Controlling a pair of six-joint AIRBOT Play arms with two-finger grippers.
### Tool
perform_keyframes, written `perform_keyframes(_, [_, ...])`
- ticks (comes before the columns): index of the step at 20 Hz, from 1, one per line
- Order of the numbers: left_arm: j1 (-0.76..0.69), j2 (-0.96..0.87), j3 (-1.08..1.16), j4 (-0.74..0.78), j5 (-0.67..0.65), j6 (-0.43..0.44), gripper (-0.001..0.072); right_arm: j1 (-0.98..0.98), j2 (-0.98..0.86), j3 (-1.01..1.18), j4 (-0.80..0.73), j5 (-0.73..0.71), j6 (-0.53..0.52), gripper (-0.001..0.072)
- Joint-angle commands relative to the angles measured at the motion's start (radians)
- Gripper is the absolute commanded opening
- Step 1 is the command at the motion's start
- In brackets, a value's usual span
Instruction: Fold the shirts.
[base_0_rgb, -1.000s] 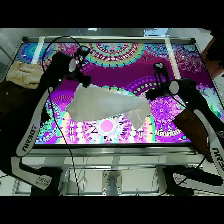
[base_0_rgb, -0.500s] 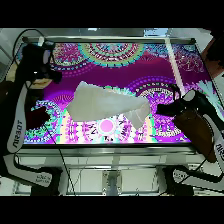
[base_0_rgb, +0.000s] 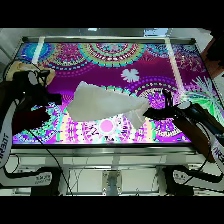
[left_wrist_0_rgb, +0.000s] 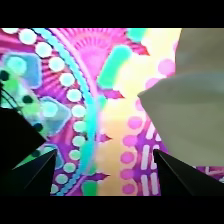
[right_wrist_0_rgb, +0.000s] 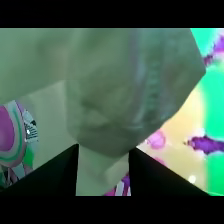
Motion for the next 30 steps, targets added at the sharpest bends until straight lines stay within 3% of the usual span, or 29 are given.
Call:
perform_keyframes(1, [0.007,0.011,-0.142,-0.176,0.101,0.064,0.0703,0.036,-0.01,-0.008,0.069,-0.082,-0.035,0.0383])
perform_keyframes(4, [0.007,0.011,-0.19,-0.259,0.147,0.072,0.0703,0.067,-0.036,-0.008,0.105,-0.129,-0.031,0.038])
perform_keyframes(5, [0.007,0.011,-0.198,-0.283,0.153,0.072,0.0704,0.078,-0.042,-0.008,0.111,-0.149,-0.031,0.0349])
perform_keyframes(7, [0.007,0.011,-0.21,-0.307,0.155,0.071,0.0704,0.087,-0.042,-0.007,0.117,-0.193,-0.031,0.0031])
perform_keyframes(10, [0.007,0.01,-0.219,-0.316,0.182,0.068,0.0704,0.085,-0.042,0.006,0.117,-0.253,-0.031,0.0024])
perform_keyframes(16, [0.007,-0.018,-0.224,-0.376,0.405,0.069,0.0704,0.085,-0.04,0.125,0.115,-0.198,-0.031,0.0024])
perform_keyframes(21, [0.007,-0.106,-0.224,-0.406,0.405,0.069,0.0703,0.085,-0.04,0.204,0.103,-0.169,-0.031,0.0024])
perform_keyframes(22, [0.007,-0.113,-0.224,-0.407,0.401,0.069,0.0641,0.085,-0.04,0.212,0.1,-0.162,-0.031,0.0024])
perform_keyframes(24, [0.007,-0.113,-0.221,-0.436,0.401,0.07,0.0009,0.085,-0.039,0.223,0.101,-0.156,-0.031,0.0024])
perform_keyframes(26, [0.007,-0.112,-0.211,-0.509,0.399,0.081,0.0014,0.085,-0.032,0.233,0.1,-0.144,-0.032,0.0024])
perform_keyframes(30, [0.008,-0.048,-0.055,-0.559,0.28,0.229,0.0014,0.079,0.07,0.333,-0.043,-0.112,-0.018,0.0023])
